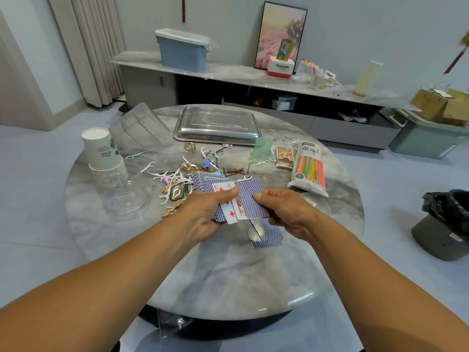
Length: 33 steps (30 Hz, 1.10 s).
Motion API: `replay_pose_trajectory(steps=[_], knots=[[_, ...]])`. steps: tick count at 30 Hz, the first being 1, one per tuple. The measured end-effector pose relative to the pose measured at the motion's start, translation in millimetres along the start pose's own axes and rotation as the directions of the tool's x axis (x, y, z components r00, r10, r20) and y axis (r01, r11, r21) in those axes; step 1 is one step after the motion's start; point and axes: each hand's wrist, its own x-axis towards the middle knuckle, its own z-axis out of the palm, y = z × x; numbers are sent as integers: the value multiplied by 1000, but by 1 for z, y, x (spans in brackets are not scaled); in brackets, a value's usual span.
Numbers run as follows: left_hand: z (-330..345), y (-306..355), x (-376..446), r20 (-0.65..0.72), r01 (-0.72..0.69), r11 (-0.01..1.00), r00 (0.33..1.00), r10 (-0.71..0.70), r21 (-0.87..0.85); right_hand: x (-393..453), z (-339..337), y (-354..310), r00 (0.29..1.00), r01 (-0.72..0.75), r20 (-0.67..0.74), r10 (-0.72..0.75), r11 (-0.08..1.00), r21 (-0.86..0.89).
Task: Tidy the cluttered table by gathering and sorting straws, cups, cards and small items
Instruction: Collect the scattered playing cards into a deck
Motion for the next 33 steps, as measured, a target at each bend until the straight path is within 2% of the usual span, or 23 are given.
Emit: replay_pose_trajectory(steps=[2,4,6,8,10,11,12,13,14,15,17,18,20,21,22,23,24,25,26,28,29,31,33], knots=[[0,-1,0,-52,-19,999,998,21,47,2,2,-1,999,0,-38,1,1000,30],[-3,1,3,-125,-28,996,991,38,80,6,-3,2,984,-42,-174,47,999,29],[-7,6,5,-164,-44,997,985,54,66,7,-12,9,950,-138,-290,119,989,-45],[-10,10,6,-176,-39,998,983,48,51,4,-18,21,931,-219,-340,131,948,-233],[-11,10,5,-161,-31,998,986,40,57,3,-17,30,909,-219,-417,-2,849,-481],[-10,10,5,-151,-28,998,988,38,64,4,-14,29,886,-138,-448,-115,859,-493],[-9,9,4,-142,-24,997,989,33,69,1,-10,21,881,-24,-442,-169,917,-398],[-7,7,3,-135,-19,997,990,29,73,0,-4,13,915,73,-373,-155,972,-225],[-5,5,2,-126,-20,997,992,30,75,-1,4,5,963,73,-252,-100,991,-111],[-3,2,2,-115,-26,997,993,34,73,-2,11,2,991,41,-124,-52,995,-89],[1,-1,2,-86,-37,997,995,43,61,-1,20,1,999,47,-11,-47,997,-57],[1,-2,3,-85,-41,998,995,46,56,0,22,0,997,61,-47,-61,998,6],[-3,0,6,-121,-49,998,991,53,33,1,16,-3,967,119,-235,-101,991,62],[-6,2,7,-142,-51,999,988,52,11,1,9,-3,929,137,-335,-155,988,-75],[-9,3,8,-159,-50,999,986,48,-10,2,3,-2,889,105,-396,-231,944,-314],[-11,5,10,-167,-45,999,985,40,-23,1,-1,0,870,60,-405,-282,875,-481],[-13,6,10,-170,-35,999,985,30,-27,0,-3,4,875,34,-393,-283,845,-534],[-13,7,11,-172,-26,999,985,22,-20,-2,-3,5,900,33,-380,-211,905,-425],[-14,8,11,-171,-22,1000,985,20,-6,-3,0,4,925,25,-368,-96,981,-192],[-13,7,11,-169,-23,999,985,27,24,-6,5,-3,967,-22,-242,77,975,220],[-11,5,11,-165,-24,999,986,29,35,-7,7,-5,985,-47,-145,92,956,289],[-7,2,8,-133,-32,999,990,36,33,-9,15,-7,998,-64,35,56,951,303],[-1,-1,5,-97,-44,999,994,45,16,-13,25,-7,995,-57,95,31,959,278]])
